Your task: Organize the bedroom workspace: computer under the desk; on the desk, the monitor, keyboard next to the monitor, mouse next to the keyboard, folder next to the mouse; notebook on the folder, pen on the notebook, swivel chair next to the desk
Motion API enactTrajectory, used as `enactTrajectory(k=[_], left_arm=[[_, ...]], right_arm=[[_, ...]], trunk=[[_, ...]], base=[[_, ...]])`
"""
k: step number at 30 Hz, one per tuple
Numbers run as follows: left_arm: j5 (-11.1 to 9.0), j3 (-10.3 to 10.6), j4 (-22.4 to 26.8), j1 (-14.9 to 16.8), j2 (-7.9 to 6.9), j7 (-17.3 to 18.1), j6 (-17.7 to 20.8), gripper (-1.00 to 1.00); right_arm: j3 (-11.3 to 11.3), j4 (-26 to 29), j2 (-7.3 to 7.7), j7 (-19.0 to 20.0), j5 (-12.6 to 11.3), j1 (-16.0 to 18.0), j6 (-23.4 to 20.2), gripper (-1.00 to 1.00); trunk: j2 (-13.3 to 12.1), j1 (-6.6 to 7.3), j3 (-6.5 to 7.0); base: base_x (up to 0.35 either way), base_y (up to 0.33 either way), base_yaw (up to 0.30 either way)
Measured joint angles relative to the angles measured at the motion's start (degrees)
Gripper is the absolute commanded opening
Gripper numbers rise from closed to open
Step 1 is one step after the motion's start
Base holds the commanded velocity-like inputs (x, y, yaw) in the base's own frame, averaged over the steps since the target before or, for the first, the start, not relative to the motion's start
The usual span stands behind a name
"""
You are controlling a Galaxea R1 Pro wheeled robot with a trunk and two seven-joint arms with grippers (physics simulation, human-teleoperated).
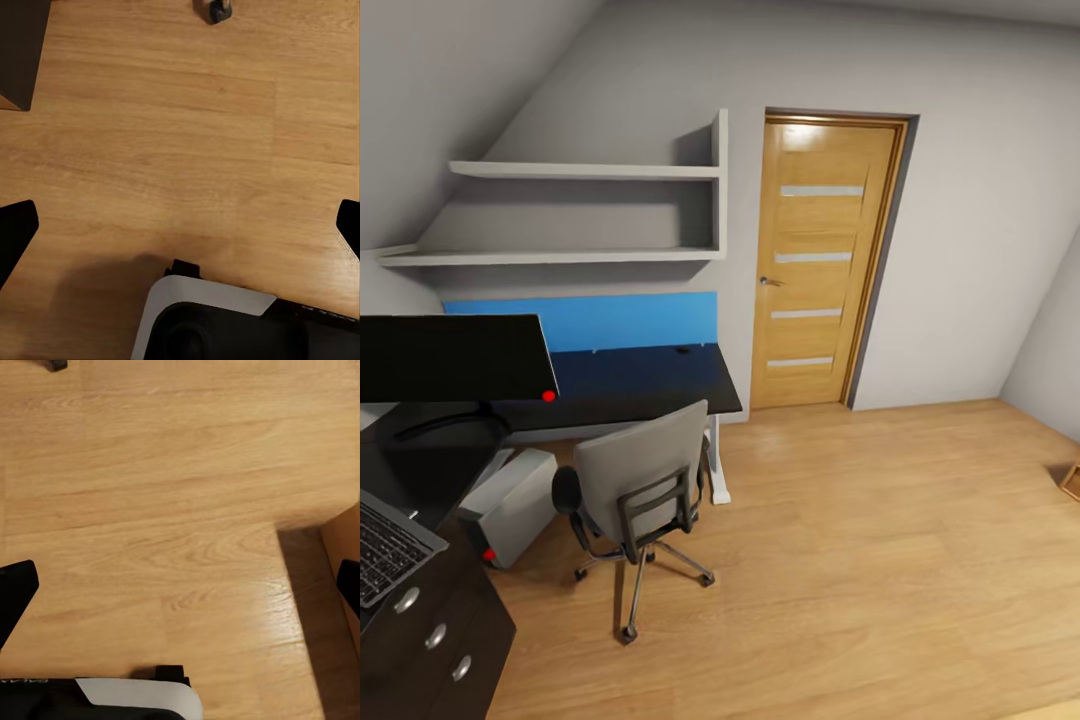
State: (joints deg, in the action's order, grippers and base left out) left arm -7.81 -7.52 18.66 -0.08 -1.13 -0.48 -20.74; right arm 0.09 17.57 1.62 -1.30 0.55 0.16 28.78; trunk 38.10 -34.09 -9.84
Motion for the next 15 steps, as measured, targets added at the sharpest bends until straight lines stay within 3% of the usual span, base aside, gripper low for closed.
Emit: enactTrajectory(k=[7, 15], left_arm=[[0.0, 0.0, 0.0, 0.0, -0.05, 0.0, 0.0, 1.0], [0.0, 0.0, 0.0, 0.0, -0.02, 0.0, 0.0, 1.0]], right_arm=[[0.0, -1.3, -0.19, 0.0, -0.1, 0.0, -0.1, 1.0], [0.2, -8.4, -0.43, -0.1, -0.2, 0.0, -0.3, 1.0]], trunk=[[0.0, -0.01, 0.0], [0.0, 0.0, 0.0]], base=[[0.105, 0.0, 0.0], [0.287, 0.0, 0.0]])
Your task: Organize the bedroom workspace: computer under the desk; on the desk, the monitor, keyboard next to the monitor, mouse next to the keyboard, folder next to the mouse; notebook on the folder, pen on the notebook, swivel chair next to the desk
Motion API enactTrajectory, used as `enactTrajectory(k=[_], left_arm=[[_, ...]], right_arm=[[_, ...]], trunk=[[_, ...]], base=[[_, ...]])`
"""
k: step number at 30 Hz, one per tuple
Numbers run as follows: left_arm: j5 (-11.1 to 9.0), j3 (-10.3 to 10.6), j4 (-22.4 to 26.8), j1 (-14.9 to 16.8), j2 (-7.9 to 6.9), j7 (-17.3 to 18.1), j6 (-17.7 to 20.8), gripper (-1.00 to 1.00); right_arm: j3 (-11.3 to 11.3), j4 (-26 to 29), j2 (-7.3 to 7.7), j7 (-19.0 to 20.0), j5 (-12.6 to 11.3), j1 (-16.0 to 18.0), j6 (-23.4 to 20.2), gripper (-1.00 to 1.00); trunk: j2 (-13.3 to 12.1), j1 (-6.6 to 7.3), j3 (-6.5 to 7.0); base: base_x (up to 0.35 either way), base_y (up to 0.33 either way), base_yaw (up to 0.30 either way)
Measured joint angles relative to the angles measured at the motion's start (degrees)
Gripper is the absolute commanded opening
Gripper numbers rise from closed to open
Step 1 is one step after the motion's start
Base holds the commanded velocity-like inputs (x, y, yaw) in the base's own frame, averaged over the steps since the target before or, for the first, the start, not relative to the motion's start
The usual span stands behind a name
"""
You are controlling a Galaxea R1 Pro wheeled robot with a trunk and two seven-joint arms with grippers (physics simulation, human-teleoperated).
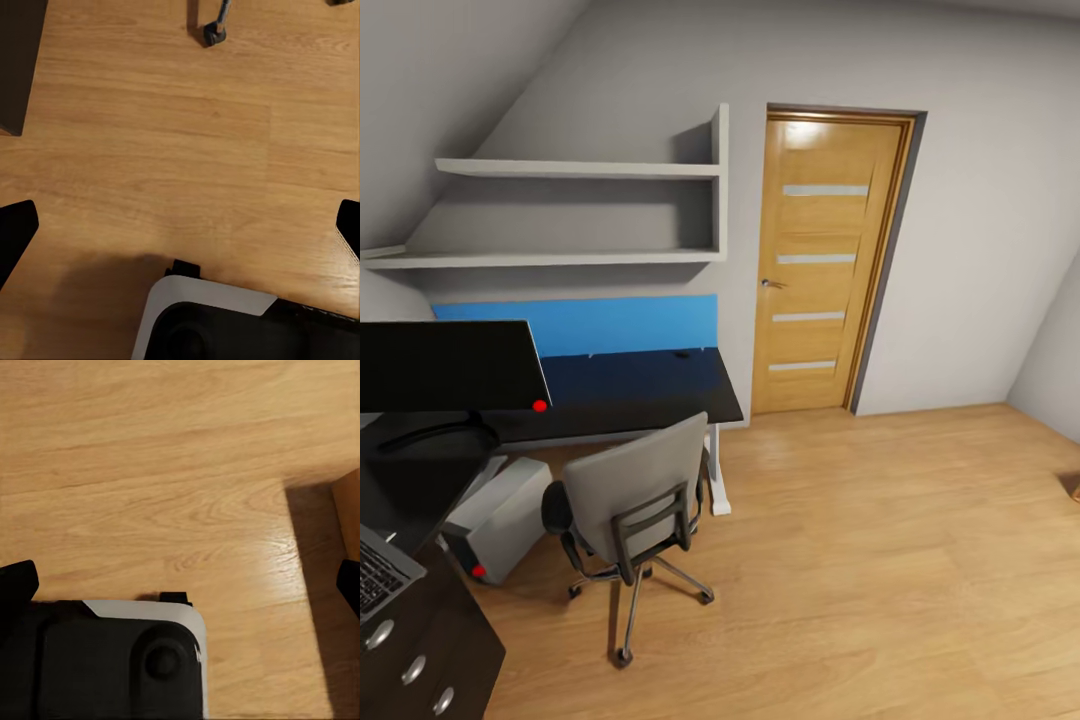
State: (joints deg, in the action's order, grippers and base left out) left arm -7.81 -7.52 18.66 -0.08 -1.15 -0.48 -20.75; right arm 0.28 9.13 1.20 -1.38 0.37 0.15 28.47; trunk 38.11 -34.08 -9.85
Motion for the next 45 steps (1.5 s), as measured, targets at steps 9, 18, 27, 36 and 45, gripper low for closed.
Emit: enactTrajectory(k=[9, 18, 27, 36, 45], left_arm=[[0.0, 0.0, 0.0, 0.0, -0.03, 0.0, 0.0, 1.0], [0.1, 0.0, 0.0, 0.0, 0.02, 0.0, 0.0, 1.0], [0.0, 0.0, 0.0, 0.0, -0.06, 0.0, 0.0, 1.0], [0.1, 0.0, 0.0, 0.0, 0.02, 0.0, 0.0, 1.0], [0.1, 0.0, 0.0, 0.0, -0.06, 0.0, 0.0, 1.0]], right_arm=[[0.1, -7.6, 0.11, -0.1, 0.0, 0.0, 0.0, 1.0], [-0.1, -8.0, -0.03, -0.1, -0.1, 0.0, 0.0, 1.0], [-0.1, -8.2, -0.01, -0.1, -0.1, 0.0, 0.0, 1.0], [0.0, -8.2, 0.03, -0.1, -0.1, 0.0, 0.0, 1.0], [-0.1, -8.1, 0.04, -0.1, -0.1, 0.0, 0.0, 1.0]], trunk=[[0.0, 0.0, 0.0], [0.0, -0.02, 0.0], [0.0, 0.0, 0.0], [0.0, -0.03, 0.0], [0.0, -0.03, 0.0]], base=[[0.321, 0.0, 0.0], [0.201, 0.0, 0.0], [0.145, 0.0, 0.0], [0.067, 0.0, 0.0], [0.002, 0.0, 0.0]])
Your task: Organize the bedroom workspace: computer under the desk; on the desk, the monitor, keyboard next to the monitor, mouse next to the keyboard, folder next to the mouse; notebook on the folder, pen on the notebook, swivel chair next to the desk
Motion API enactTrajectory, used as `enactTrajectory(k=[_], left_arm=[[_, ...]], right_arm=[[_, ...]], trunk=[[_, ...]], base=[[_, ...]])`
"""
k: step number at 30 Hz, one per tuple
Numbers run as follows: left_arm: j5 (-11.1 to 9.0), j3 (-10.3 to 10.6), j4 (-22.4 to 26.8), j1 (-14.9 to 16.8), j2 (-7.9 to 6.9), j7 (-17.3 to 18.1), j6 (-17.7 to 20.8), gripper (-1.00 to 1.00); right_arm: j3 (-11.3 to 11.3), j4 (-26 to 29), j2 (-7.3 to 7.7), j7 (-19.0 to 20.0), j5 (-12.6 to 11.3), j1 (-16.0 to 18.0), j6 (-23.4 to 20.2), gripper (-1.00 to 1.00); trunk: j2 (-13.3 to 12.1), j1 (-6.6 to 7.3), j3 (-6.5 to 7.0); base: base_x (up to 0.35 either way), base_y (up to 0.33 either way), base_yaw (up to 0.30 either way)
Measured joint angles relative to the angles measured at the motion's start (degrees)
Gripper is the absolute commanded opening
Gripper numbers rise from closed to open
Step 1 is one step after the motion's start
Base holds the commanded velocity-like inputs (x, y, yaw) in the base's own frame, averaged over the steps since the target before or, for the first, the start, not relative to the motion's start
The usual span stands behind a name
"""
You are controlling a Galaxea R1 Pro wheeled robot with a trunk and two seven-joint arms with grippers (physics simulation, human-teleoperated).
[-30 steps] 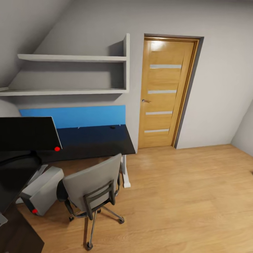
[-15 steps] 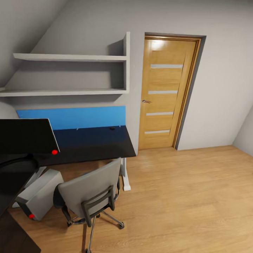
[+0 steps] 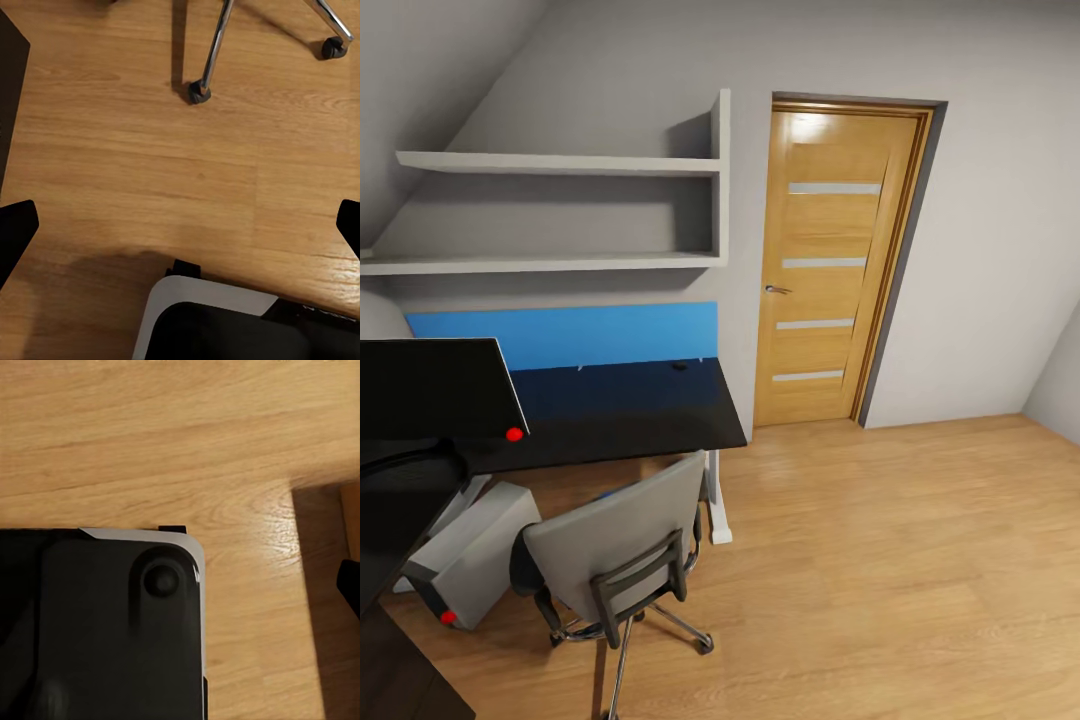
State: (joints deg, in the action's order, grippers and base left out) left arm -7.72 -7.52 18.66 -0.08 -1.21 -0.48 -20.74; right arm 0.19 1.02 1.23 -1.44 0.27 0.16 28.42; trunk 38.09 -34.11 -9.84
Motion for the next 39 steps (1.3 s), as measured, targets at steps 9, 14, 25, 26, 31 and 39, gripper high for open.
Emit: enactTrajectory(k=[9, 14, 25, 26, 31, 39], left_arm=[[-0.1, 0.0, 0.0, 0.0, -0.04, 0.0, -0.1, 1.0], [-0.1, 0.0, 0.0, 0.0, -0.11, 0.0, -0.1, 1.0], [-0.1, 0.0, 0.0, 0.0, -0.15, 0.0, 0.0, 1.0], [-0.1, 0.0, 0.0, 0.0, -0.14, 0.0, 0.0, 1.0], [-0.1, 0.0, 0.0, 0.0, -0.11, 0.0, 0.0, 1.0], [-0.1, 0.0, 0.0, 0.0, -0.11, 0.0, 0.0, 1.0]], right_arm=[[0.0, 0.0, 0.0, 0.0, 0.0, 0.0, 0.0, 1.0], [0.0, -0.1, 0.0, 0.0, 0.0, 0.0, 0.0, 1.0], [0.1, -0.1, 0.0, 0.0, 0.0, 0.0, 0.0, 1.0], [0.1, -0.1, 0.0, 0.0, 0.0, 0.0, 0.0, 1.0], [0.0, -0.1, 0.0, 0.0, 0.0, 0.0, 0.0, 1.0], [0.0, -0.1, 0.0, 0.0, 0.0, 0.0, 0.0, 1.0]], trunk=[[0.0, 0.0, 0.0], [0.0, 0.0, 0.0], [0.0, 0.02, 0.0], [0.0, 0.02, 0.0], [0.0, 0.01, 0.0], [0.0, 0.0, 0.0]], base=[[0.0, 0.0, 0.0], [0.0, 0.0, 0.0], [0.155, 0.0, 0.0], [0.181, 0.0, 0.0], [0.095, 0.0, 0.0], [0.02, 0.0, 0.0]])
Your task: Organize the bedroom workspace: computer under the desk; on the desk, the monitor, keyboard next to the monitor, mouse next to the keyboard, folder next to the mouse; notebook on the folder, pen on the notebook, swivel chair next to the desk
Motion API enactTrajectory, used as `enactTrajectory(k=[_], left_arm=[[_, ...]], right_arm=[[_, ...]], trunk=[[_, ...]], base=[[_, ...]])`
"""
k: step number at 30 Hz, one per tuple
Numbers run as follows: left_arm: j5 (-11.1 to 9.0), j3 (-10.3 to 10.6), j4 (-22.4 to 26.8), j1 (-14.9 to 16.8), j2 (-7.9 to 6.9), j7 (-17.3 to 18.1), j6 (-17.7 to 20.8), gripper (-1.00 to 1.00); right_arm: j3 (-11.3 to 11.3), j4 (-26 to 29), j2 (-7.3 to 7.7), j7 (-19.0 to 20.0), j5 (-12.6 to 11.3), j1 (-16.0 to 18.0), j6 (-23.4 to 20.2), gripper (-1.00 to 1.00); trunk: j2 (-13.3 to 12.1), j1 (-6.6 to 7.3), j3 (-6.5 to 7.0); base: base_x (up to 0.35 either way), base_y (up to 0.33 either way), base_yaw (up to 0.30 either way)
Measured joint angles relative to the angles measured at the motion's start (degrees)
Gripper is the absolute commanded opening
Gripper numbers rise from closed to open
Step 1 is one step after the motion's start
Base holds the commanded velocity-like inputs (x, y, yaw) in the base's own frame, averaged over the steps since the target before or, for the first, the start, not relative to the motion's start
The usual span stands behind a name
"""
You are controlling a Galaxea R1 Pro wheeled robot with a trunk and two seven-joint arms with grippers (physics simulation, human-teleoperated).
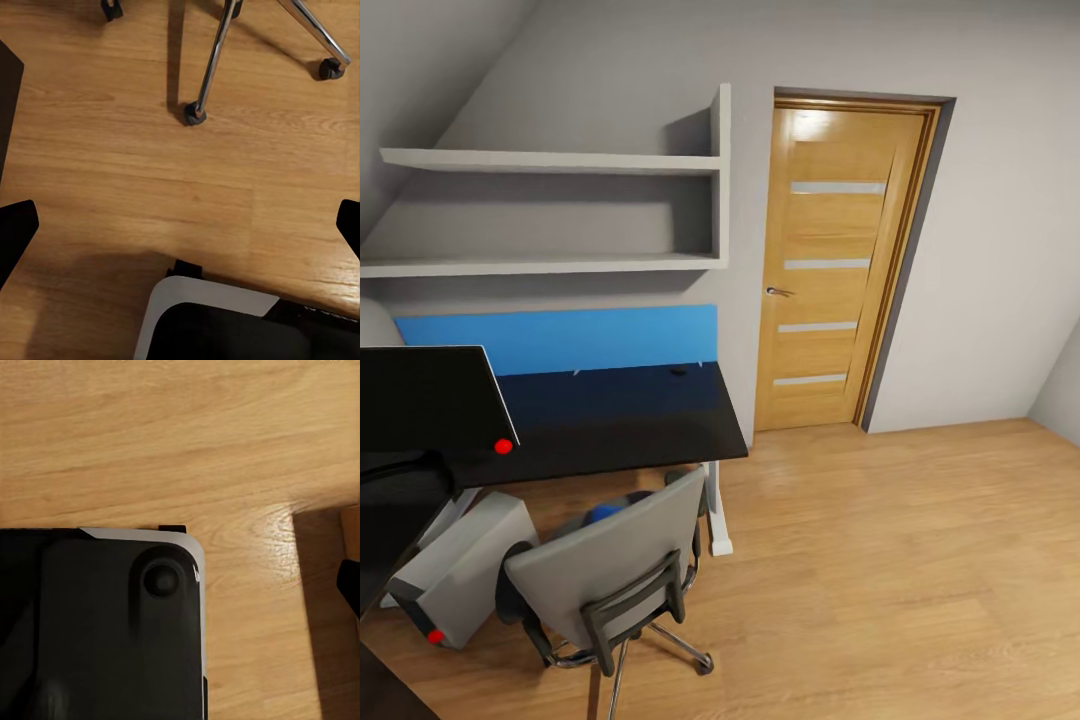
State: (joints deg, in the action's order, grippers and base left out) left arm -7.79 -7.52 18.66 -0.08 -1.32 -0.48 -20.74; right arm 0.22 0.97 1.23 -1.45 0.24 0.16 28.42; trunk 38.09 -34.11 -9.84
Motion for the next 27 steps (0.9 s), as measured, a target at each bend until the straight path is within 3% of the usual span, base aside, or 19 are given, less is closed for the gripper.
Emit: enactTrajectory(k=[27], left_arm=[[0.1, 0.0, 0.0, 0.0, 0.02, 0.0, 0.0, 1.0]], right_arm=[[0.0, 0.0, 0.0, 0.0, 0.0, 0.0, 0.0, 1.0]], trunk=[[0.0, 0.0, 0.0]], base=[[0.001, 0.0, 0.0]])
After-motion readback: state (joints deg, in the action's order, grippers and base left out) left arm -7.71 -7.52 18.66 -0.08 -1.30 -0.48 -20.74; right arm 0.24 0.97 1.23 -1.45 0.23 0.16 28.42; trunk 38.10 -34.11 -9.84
